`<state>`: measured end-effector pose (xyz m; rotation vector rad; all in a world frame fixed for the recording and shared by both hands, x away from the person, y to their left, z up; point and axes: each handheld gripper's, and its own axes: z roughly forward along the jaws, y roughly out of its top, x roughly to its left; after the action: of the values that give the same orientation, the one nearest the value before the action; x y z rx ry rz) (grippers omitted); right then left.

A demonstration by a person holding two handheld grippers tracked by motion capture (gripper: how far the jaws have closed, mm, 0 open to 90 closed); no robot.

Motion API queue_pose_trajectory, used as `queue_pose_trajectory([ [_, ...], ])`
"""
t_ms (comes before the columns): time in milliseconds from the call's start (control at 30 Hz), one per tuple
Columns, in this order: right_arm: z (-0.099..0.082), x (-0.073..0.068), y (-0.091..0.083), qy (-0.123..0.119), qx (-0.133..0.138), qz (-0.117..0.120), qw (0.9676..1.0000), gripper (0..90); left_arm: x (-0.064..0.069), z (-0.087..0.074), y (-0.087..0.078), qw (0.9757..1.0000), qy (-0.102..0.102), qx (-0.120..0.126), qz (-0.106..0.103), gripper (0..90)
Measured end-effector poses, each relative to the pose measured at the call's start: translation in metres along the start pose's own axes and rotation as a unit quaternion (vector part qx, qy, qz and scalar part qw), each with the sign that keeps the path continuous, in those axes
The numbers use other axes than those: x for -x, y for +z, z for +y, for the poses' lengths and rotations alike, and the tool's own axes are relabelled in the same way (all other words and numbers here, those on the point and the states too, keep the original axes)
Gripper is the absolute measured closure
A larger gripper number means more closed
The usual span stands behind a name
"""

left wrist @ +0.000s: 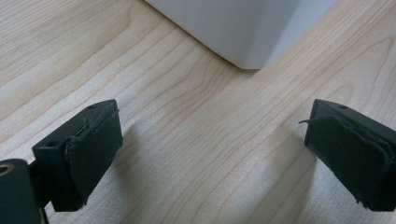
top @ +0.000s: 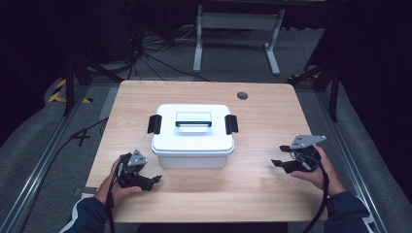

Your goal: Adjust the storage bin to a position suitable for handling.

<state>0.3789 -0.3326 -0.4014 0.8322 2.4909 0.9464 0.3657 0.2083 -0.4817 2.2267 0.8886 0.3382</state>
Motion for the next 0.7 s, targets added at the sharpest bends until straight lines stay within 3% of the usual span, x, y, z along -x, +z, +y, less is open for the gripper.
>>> queue_pose_trajectory([
  [367,0.052,-0.006,-0.012,-0.054,0.009,0.003,0.9985,36.2,0.0,0.0,0.0,1.0,-0.001,0.0,0.0,4.6],
  [700,0.083,-0.013,-0.013,-0.087,0.011,0.002,0.9962,35.8,0.0,0.0,0.0,1.0,-0.001,0.0,0.0,4.6],
])
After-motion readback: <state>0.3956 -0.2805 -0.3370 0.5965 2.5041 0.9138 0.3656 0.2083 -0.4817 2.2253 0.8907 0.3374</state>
